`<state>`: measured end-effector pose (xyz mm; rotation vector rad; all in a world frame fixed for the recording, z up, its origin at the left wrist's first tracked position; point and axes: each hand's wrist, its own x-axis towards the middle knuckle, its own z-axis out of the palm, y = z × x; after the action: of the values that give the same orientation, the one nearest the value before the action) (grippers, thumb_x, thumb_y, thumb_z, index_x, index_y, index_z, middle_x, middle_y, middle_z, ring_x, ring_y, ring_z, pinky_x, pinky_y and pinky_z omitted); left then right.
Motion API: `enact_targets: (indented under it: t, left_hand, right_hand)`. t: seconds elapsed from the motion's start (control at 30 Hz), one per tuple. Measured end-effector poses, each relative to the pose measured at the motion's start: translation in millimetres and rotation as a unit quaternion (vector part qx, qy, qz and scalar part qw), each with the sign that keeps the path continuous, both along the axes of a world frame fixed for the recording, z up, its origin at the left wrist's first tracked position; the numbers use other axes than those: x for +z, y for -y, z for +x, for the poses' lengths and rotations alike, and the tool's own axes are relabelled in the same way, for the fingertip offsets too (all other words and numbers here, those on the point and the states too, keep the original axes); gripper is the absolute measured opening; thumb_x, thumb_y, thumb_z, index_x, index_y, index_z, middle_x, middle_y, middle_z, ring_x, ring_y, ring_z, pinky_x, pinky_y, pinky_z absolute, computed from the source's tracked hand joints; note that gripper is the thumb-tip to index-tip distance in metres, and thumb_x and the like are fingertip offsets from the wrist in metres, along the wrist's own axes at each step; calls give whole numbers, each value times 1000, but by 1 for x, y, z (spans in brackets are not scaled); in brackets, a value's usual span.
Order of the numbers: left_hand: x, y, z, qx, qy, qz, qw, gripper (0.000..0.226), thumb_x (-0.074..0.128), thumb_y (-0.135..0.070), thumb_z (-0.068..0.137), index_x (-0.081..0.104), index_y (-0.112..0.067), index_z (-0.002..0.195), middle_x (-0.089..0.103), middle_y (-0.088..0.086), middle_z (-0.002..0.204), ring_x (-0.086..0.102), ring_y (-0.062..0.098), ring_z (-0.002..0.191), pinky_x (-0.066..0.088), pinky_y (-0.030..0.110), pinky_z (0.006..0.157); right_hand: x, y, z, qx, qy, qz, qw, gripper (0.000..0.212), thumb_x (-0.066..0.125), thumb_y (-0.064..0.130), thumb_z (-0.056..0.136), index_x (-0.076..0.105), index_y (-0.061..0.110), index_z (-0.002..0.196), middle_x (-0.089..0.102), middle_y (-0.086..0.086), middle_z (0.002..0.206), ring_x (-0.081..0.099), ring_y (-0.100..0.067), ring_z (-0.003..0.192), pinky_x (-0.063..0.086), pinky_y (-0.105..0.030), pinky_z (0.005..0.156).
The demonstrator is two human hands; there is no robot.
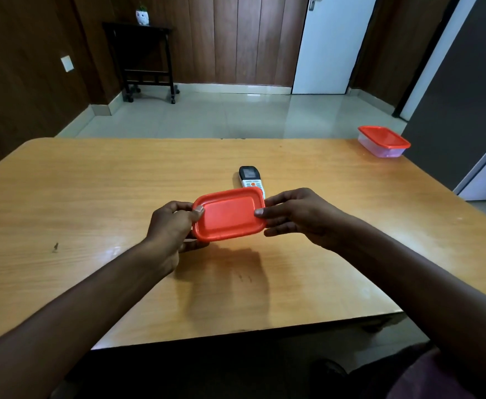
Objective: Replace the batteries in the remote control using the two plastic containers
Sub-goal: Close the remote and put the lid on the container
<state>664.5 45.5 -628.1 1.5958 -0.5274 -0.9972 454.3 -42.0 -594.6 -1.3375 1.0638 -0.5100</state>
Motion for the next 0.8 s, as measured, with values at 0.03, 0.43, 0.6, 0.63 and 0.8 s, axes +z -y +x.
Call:
enact_targets:
  t: [0.03,0.43,0.6,0.63,0.8]
  left_hand:
    - [-1,0,0,3,-9,3,1000,6,66,-14,96,62,-15,100,67,12,103,68,30,83,57,37,56]
    - [1,-3,6,-2,8,-7,1000,5,67,-14,95,63,-17,96,67,11,100,65,26,75,56,36,56]
    - [-3,-10,5,-35,11,-23,999,13,74,-15,90,72,-17,102,70,9,93,65,21,68,54,29,48]
    - [-4,-12,6,-45,-4,-32,998,22,76,-12,87,72,-13,108,72,10,94,67,21,69,56,29,51]
    - [-4,-26,19,-64,-52,-69,994,65,86,4,59,67,-1,121,74,22,104,74,29,90,62,32,77]
  right_hand:
    - [0,-2,0,1,-6,2,1000,28,82,0,79,68,-2,104,75,-16,85,75,-25,72,66,-37,71]
    - [-2,-4,8,1,-27,-25,999,24,78,1,84,65,-5,104,70,-21,87,71,-28,70,64,-35,60]
    - [-6,3,8,-2,-48,-110,993,16,75,6,89,70,-5,99,71,-18,83,70,-25,62,64,-37,61]
    - [-7,4,8,-8,-57,-119,991,11,75,5,89,71,-4,95,71,-18,79,70,-26,60,64,-39,62]
    - [-8,1,19,-47,-27,-107,993,7,74,2,89,70,-5,90,70,-20,74,71,-29,60,65,-37,61]
